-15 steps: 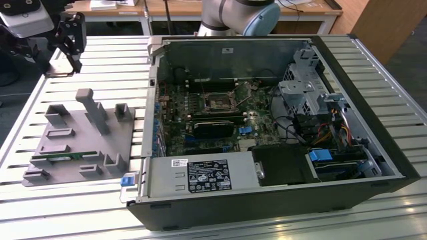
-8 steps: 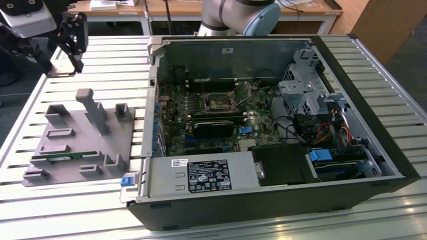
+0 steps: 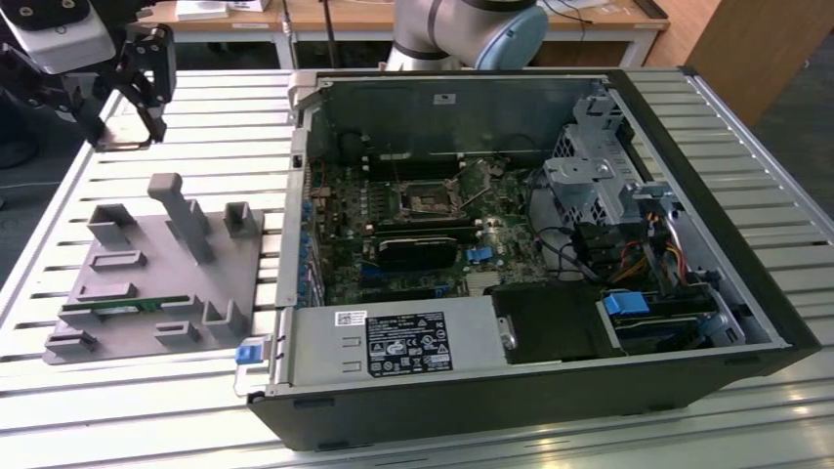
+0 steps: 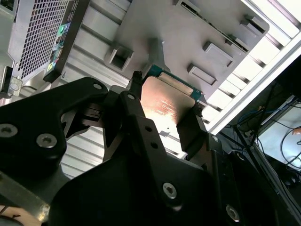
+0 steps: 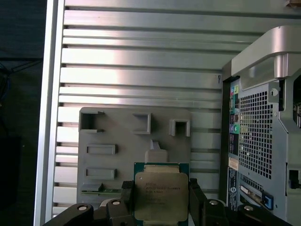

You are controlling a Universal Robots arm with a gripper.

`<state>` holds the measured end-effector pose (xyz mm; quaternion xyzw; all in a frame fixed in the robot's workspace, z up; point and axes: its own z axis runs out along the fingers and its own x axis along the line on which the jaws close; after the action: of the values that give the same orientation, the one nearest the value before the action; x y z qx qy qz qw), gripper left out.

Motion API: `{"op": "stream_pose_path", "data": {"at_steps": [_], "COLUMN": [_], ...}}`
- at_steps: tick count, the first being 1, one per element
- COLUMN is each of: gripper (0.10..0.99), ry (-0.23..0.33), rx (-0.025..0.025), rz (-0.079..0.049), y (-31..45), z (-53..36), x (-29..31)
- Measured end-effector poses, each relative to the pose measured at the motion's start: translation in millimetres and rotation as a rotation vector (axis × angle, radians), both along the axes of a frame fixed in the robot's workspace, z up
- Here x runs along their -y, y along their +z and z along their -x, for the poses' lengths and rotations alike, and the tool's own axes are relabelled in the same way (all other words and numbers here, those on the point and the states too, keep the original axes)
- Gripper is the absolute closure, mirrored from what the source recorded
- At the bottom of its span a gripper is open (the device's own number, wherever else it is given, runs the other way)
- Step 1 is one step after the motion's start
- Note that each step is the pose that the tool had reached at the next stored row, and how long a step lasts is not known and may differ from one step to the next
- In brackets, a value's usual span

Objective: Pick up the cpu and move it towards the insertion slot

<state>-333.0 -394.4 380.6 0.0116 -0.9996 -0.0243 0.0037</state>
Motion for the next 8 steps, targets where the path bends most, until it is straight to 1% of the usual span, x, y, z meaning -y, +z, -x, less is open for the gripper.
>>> {"op": "stream_pose_path", "data": {"at_steps": [8], "gripper": [0.541], "ry": [0.0], "rx": [0.0001], "rz": [0.0], "y": [0.0], "z": [-3.3], "x": [0.0]}}
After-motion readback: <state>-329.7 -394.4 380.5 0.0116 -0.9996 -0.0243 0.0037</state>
